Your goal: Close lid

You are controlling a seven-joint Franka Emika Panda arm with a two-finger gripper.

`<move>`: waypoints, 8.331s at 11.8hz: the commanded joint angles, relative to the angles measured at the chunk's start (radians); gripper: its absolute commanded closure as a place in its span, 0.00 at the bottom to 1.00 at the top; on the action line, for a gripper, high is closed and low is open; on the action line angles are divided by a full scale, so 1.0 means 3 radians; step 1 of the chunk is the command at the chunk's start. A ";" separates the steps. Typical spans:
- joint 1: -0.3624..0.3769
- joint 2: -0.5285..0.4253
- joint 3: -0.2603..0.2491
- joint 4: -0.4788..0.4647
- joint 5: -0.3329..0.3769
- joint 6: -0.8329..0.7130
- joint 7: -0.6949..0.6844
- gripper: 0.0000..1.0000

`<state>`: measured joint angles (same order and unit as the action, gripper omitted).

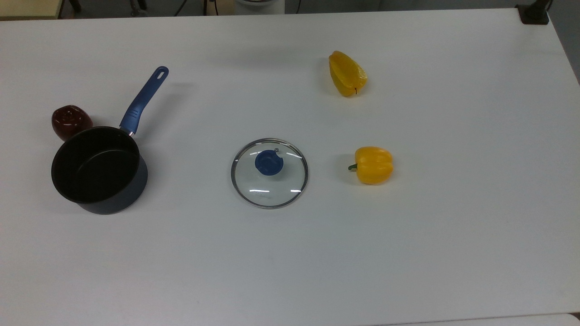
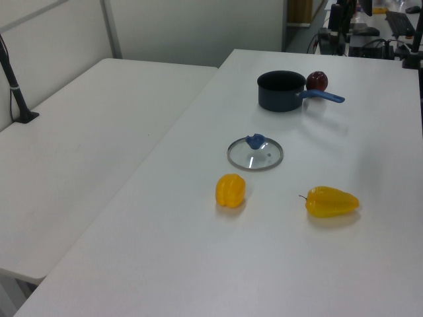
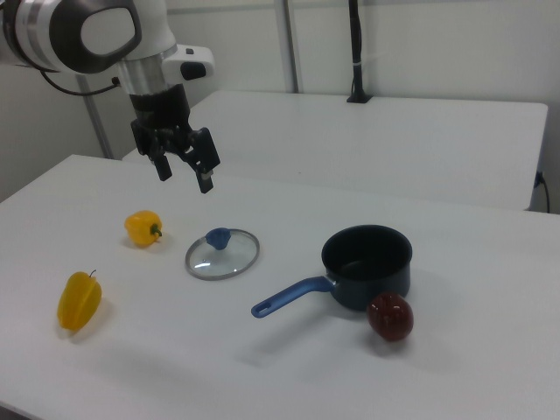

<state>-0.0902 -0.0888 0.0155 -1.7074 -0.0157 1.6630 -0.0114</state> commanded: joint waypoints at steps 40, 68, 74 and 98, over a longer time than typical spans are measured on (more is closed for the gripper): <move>0.0481 0.1595 0.0102 0.0668 -0.0592 0.1347 0.1889 0.63; -0.0753 0.2014 0.0122 0.0900 -0.0341 0.2116 0.0785 0.60; -0.0758 0.2040 0.0122 0.0895 -0.0336 0.2229 0.0790 0.20; 0.0296 0.0516 0.0107 0.0409 -0.0168 0.0040 0.0744 0.00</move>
<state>0.0043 0.0907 0.0621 -1.5533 -0.0850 1.6831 0.2384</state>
